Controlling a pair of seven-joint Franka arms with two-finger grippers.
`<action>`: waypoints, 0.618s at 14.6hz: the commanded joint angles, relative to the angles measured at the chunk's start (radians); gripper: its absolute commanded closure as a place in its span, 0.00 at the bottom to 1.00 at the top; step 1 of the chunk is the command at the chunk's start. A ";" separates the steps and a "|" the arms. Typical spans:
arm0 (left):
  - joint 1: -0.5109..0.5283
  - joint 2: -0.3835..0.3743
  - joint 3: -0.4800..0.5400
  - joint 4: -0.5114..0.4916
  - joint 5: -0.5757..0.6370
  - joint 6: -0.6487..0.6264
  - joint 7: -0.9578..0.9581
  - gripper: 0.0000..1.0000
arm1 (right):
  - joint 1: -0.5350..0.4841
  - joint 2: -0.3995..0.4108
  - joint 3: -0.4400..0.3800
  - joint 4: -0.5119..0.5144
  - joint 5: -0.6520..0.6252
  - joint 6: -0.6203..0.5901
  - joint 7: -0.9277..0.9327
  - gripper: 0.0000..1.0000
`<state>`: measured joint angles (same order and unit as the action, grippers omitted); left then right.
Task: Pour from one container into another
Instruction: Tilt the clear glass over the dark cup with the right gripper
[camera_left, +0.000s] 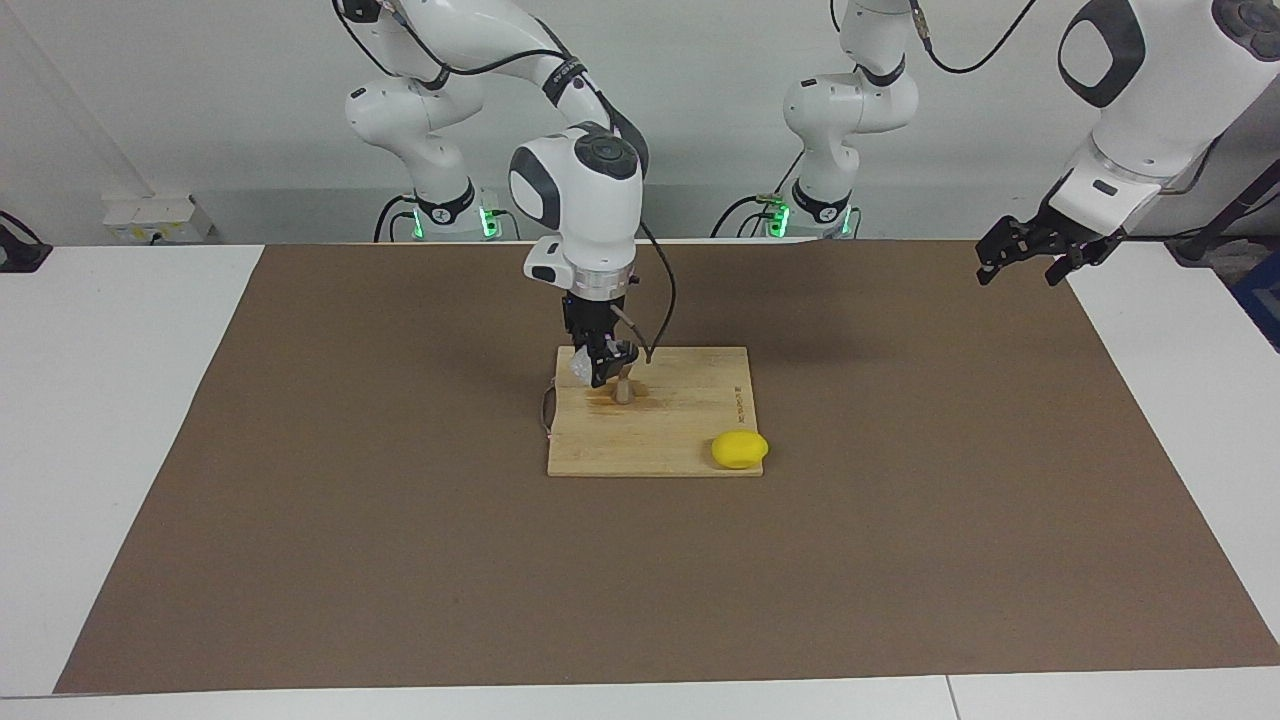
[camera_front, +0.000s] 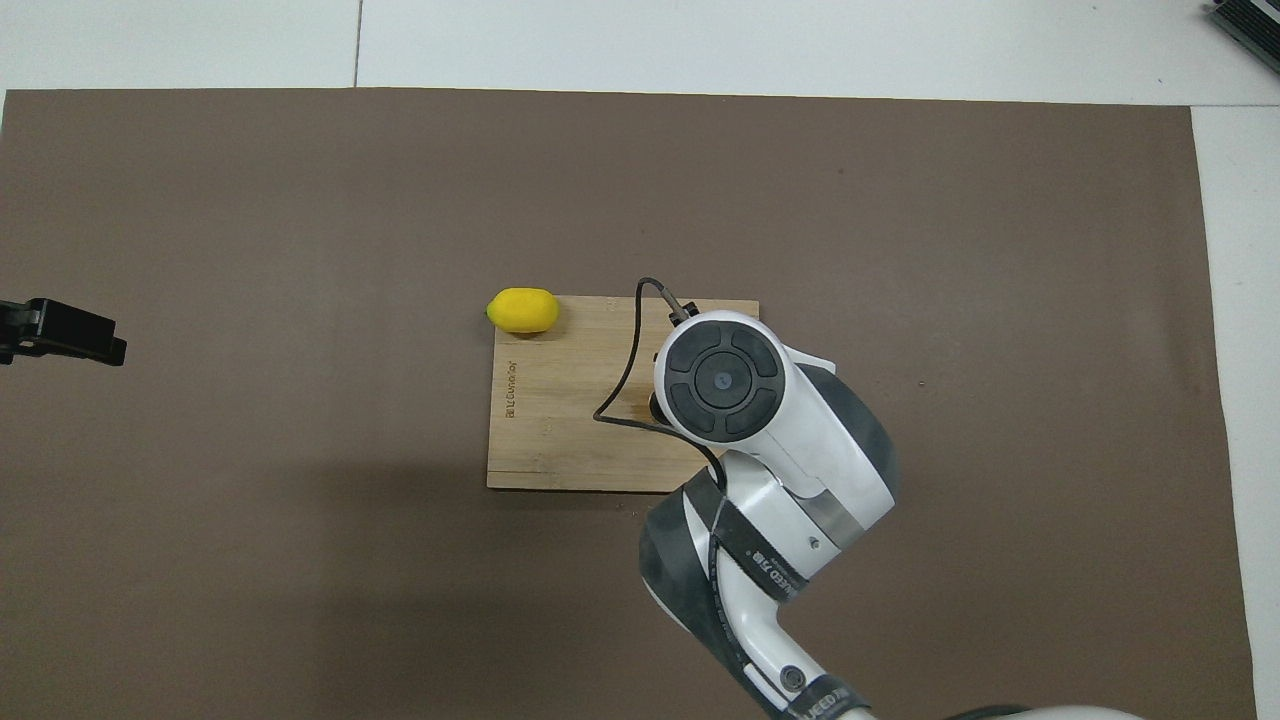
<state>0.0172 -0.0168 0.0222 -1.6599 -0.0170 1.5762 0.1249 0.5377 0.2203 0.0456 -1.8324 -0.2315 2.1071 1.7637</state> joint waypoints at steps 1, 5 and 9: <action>-0.016 -0.020 0.005 -0.014 0.015 -0.005 -0.013 0.00 | 0.004 -0.038 0.003 -0.044 -0.054 0.013 0.040 1.00; -0.017 -0.022 0.004 -0.017 0.015 -0.013 -0.010 0.00 | 0.022 -0.041 0.002 -0.047 -0.066 0.011 0.040 1.00; -0.011 -0.022 0.004 -0.017 0.015 -0.010 -0.007 0.00 | 0.025 -0.053 0.003 -0.070 -0.111 0.014 0.048 1.00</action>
<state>0.0170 -0.0168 0.0184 -1.6600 -0.0170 1.5730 0.1249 0.5598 0.2026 0.0459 -1.8593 -0.3021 2.1071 1.7670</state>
